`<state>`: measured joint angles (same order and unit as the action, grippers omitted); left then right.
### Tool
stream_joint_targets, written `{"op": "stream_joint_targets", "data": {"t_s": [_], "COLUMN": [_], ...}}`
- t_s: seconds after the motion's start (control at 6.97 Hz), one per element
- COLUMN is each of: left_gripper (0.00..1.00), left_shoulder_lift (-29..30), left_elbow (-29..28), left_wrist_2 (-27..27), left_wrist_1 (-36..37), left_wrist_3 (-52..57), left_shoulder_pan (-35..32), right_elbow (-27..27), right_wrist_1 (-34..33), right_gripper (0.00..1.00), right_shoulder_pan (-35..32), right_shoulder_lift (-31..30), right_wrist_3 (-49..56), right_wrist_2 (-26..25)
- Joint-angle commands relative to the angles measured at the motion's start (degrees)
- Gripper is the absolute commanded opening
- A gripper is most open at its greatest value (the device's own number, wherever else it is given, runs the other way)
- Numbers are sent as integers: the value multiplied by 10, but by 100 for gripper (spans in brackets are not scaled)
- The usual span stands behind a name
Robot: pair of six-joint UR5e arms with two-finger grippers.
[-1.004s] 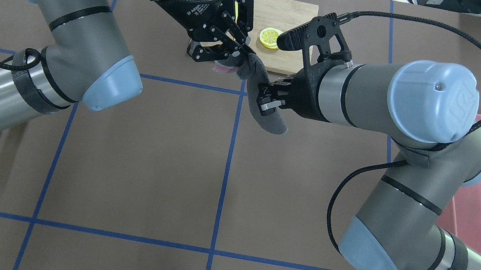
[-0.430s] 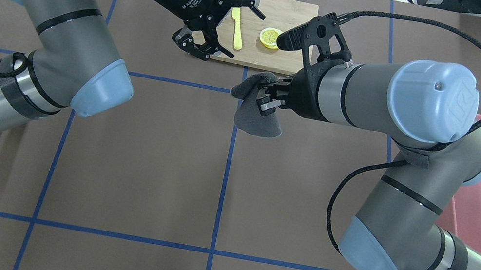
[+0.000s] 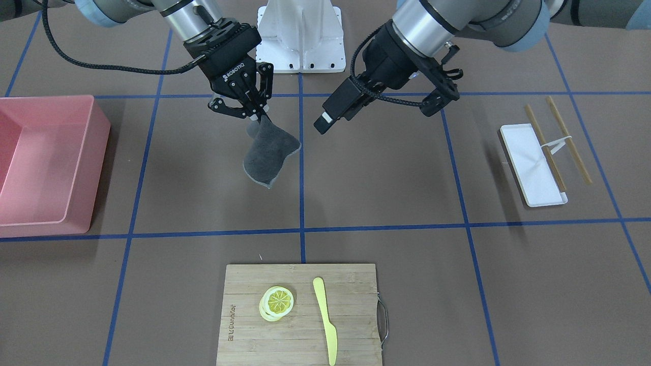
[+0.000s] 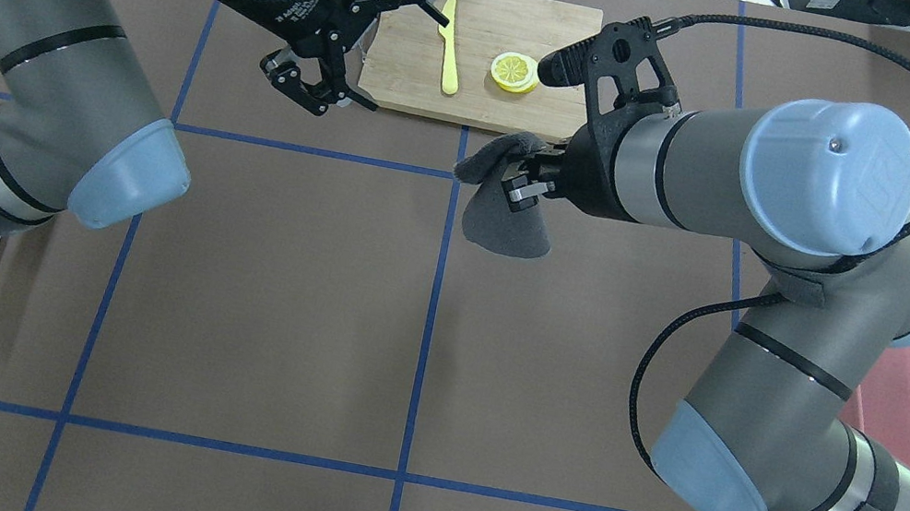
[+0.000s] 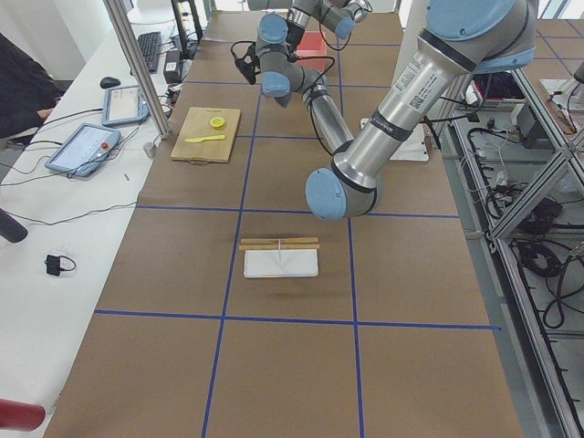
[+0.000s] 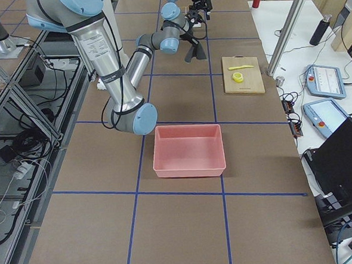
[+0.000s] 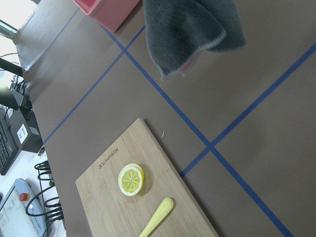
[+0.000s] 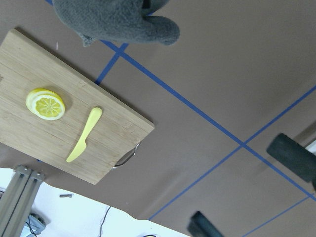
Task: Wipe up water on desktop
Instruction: 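Carry the cloth to the table center with the right gripper while the left arm withdraws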
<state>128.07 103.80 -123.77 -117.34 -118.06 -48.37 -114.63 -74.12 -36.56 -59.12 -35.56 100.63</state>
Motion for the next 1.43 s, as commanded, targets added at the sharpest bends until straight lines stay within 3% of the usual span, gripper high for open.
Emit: {"op": "stream_joint_targets", "data": {"t_s": [0.0, 0.29, 0.43, 0.57, 0.72, 1.0, 1.29], "left_gripper": [99, 99, 99, 99, 99, 99, 99], "left_shoulder_lift": [-52, -57, -71, -102, -146, -191, -203], "left_elbow": [9, 21, 31, 42, 46, 45, 40], "left_wrist_2": [4, 8, 12, 13, 14, 109, 116], "left_wrist_1": [10, 101, 156, 175, 174, 169, 169], "left_wrist_3": [139, 382, 506, 648, 765, 792, 796], "left_shoulder_pan": [-27, -81, -127, -161, -190, -209, -207], "right_elbow": [-11, -13, -11, -8, -9, 10, 40], "right_wrist_1": [-86, -151, -159, -168, -220, -269, -306], "right_gripper": [0, 0, 0, 0, 0, 0, 0], "right_shoulder_pan": [-38, -58, -70, -85, -90, -85, -81], "right_shoulder_lift": [-9, -16, -14, -13, -13, -13, -13], "right_wrist_3": [8, 18, 85, 113, 116, 212, 268], "right_wrist_2": [-6, -19, -31, -26, -37, -64, -69]}}
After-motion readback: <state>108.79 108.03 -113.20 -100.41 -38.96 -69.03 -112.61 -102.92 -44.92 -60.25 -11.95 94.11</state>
